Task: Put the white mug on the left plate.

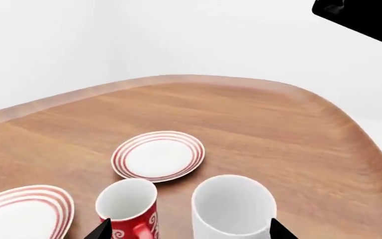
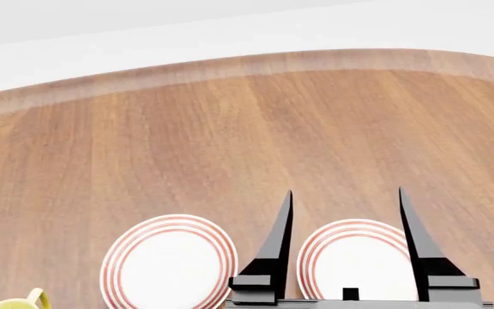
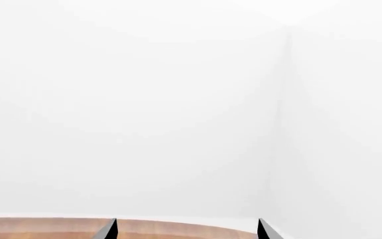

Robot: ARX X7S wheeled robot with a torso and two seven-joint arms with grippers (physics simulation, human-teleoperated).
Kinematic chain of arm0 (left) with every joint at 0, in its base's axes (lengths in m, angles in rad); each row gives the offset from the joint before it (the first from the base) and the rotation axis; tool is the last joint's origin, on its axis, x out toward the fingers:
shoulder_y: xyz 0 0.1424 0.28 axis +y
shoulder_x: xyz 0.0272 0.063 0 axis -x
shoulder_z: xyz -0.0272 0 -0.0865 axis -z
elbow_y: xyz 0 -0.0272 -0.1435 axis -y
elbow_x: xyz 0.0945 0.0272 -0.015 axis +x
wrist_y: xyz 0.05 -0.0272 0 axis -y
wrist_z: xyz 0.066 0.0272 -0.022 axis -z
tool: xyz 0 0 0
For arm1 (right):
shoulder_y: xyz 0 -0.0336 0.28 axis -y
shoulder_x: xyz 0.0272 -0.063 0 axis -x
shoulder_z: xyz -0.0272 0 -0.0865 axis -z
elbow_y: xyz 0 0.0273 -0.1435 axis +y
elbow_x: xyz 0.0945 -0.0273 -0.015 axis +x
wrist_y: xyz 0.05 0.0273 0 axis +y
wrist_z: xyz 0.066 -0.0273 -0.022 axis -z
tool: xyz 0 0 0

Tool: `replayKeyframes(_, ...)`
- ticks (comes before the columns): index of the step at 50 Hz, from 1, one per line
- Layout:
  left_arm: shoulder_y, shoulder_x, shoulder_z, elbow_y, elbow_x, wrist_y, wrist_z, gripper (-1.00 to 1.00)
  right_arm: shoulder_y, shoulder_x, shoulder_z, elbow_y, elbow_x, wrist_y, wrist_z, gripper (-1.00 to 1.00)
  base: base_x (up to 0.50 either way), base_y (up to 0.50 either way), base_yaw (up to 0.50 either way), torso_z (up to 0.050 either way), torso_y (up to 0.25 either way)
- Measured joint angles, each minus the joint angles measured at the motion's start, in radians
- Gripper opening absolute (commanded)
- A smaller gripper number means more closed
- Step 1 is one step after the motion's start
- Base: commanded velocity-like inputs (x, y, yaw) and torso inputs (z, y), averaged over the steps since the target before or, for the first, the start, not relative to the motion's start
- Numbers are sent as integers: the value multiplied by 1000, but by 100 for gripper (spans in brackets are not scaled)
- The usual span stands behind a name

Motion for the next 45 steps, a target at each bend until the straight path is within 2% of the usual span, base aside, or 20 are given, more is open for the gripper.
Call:
replayKeyframes(22, 24, -2, 86, -4, 77, -18, 4, 100, 3, 7, -2, -12, 7, 6, 9, 100, 0, 0, 0, 0, 0)
replayKeyframes(45, 2, 19, 139, -36, 141, -135, -3, 100, 4, 13, 2, -18, 20, 6, 15, 100, 0, 0, 0, 0, 0)
